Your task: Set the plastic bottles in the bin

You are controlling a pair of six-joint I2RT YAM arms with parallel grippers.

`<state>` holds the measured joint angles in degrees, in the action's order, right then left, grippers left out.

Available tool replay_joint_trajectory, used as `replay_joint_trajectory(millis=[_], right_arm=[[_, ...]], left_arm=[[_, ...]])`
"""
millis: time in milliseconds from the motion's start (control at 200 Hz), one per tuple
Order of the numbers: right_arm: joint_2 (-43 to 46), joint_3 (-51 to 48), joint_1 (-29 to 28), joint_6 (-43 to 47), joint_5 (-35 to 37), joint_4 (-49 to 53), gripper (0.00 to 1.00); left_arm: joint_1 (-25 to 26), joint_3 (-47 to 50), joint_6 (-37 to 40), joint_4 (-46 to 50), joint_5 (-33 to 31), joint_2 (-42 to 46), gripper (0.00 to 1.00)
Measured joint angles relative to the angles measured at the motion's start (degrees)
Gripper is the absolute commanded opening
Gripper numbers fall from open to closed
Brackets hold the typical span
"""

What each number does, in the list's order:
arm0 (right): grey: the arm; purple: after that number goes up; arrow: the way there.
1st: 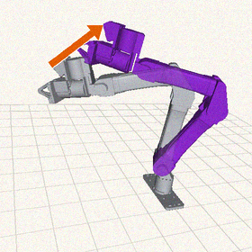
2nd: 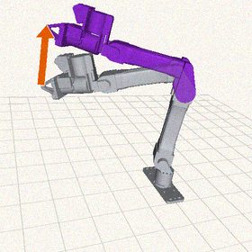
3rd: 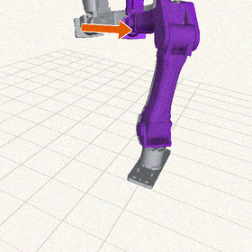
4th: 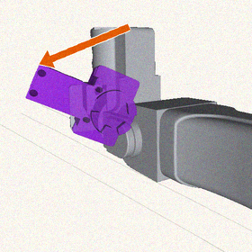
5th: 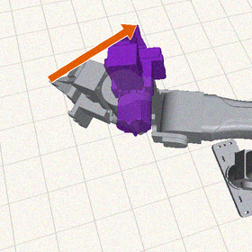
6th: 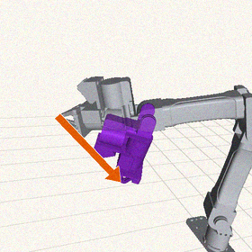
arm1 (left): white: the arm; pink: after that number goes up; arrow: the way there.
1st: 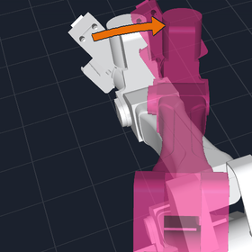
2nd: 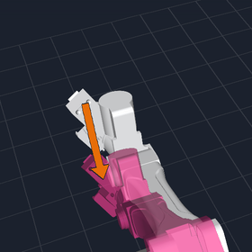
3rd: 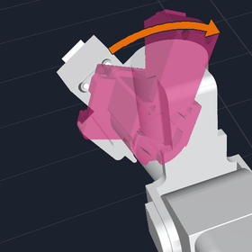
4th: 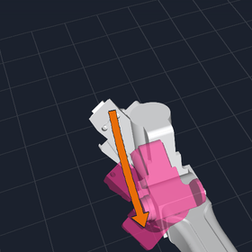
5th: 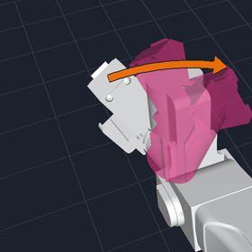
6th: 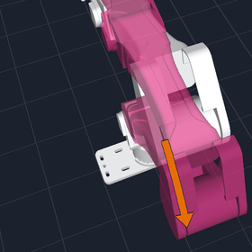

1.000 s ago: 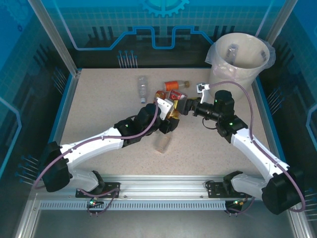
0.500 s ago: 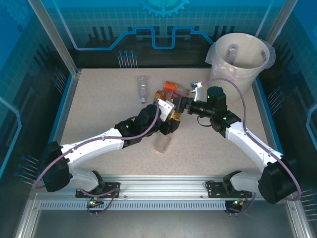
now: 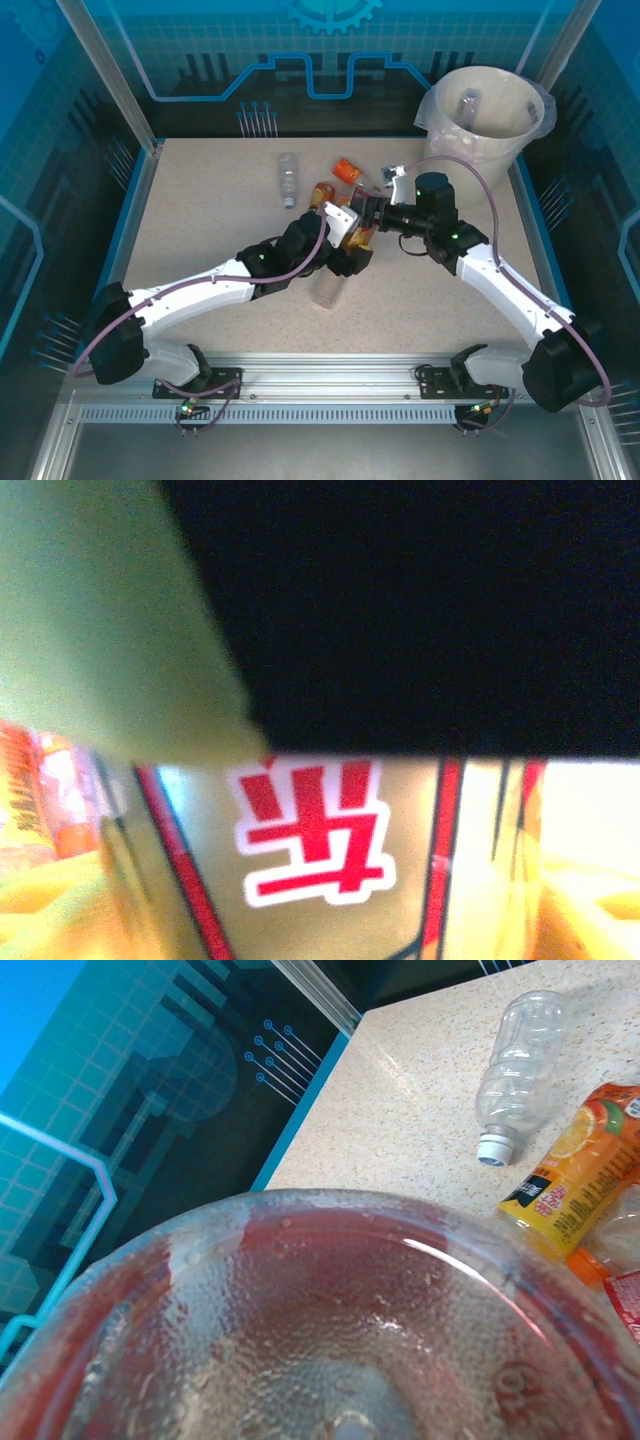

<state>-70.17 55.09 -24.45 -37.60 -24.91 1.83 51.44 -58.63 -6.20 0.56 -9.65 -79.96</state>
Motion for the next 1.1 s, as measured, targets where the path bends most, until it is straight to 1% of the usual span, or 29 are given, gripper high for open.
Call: replay_joint_trajectory(millis=[40,175,280,380,460,615,830,1100], right_arm=[[0.48,0.0,0.04,0.37,0.76,0.76,0.54],[2.36,0.39,0.63,2.03,5.09,4.7,0.53],[3.04,2.56,1.18,4.04,9.99,8.48,0.52],[4.0,4.81,3.45,6.56,14.84,13.07,0.51],[4.55,6.32,5.64,8.37,18.18,15.8,0.51],[4.5,9.84,8.35,12.28,23.78,20.28,0.51],[2.36,16.81,10.73,18.18,30.29,22.73,0.51],[-4.79,28.98,12.81,25.11,35.54,23.52,0.5]], left_arm=[[-0.11,0.0,-0.09,-0.11,-0.07,0.0,0.99],[-0.98,1.42,-1.4,-2.71,0.24,0.83,0.99],[-1.73,4.9,-3.15,-5.99,1.09,3.98,0.99],[-4.85,8.13,-5.42,-7.13,0.44,8.39,0.99],[-7.52,10.01,-7.43,-7.56,-1.6,11.41,0.99],[-10.56,12.63,-11.96,-7.85,-5.09,14.49,0.99],[-13.0,14.23,-17.55,-5.99,-8.87,15.06,0.99],[-13.16,14.23,-19.65,-3.5,-10.93,15.08,0.99]])
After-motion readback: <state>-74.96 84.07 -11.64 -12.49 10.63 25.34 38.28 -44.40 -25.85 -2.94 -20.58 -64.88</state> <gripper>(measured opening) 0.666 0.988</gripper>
